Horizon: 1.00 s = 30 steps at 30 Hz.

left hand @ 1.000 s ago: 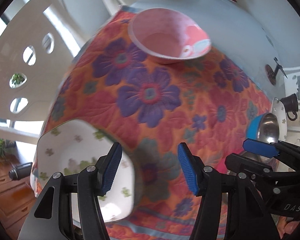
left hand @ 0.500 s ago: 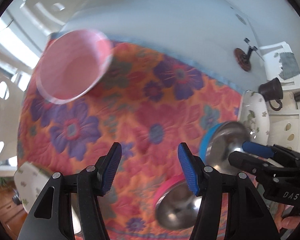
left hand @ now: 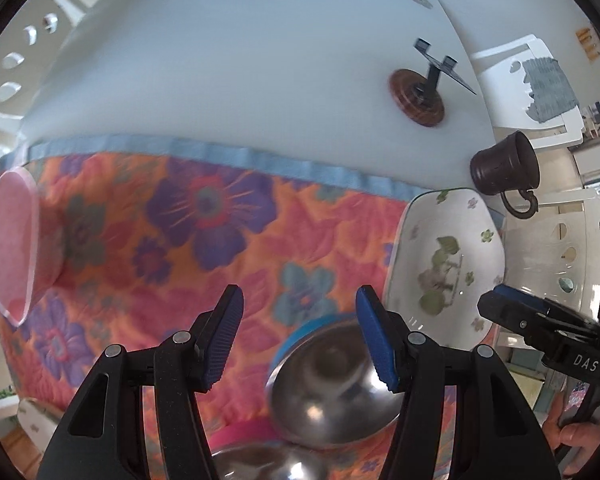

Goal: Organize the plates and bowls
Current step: 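Move both grippers to the second forest-print plate beside the brown mug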

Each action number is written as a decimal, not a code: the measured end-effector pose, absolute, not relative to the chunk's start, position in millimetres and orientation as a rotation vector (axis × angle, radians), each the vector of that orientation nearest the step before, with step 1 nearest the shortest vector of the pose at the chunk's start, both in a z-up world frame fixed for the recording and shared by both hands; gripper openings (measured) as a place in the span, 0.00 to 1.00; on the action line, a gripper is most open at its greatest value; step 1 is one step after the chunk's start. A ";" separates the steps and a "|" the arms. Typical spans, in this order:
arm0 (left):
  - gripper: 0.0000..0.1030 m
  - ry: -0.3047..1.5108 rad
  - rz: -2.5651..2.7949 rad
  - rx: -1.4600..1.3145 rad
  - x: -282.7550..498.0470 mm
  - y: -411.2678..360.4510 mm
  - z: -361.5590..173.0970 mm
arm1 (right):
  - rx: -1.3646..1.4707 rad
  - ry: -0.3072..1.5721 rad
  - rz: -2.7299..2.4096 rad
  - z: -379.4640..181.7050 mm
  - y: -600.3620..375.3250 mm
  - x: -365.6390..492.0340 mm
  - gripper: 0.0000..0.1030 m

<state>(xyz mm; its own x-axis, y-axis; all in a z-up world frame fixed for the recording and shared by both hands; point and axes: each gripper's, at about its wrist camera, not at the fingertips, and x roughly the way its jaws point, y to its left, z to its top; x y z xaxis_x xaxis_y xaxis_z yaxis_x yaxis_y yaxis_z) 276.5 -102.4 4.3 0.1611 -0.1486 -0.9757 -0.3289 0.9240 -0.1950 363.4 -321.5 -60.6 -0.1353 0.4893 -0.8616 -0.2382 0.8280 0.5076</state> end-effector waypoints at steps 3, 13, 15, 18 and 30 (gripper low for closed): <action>0.55 1.434 0.102 -0.391 292.8 -119.0 -4.7 | 0.253 1.599 0.586 -72.2 -347.6 375.8 0.58; 0.55 1.507 0.017 -0.339 324.4 -170.4 -42.2 | 0.346 1.622 0.454 -115.2 -412.9 397.0 0.57; 0.55 1.520 0.014 -0.329 327.3 -176.7 -49.6 | 0.424 1.618 0.484 -122.0 -420.5 397.4 0.57; 0.55 1.529 0.005 -0.328 329.2 -181.8 -55.7 | 0.465 1.606 0.500 -125.5 -425.6 399.4 0.57; 0.54 1.534 0.005 -0.329 340.1 -189.7 -72.0 | 0.552 1.629 0.460 -150.5 -446.2 398.5 0.57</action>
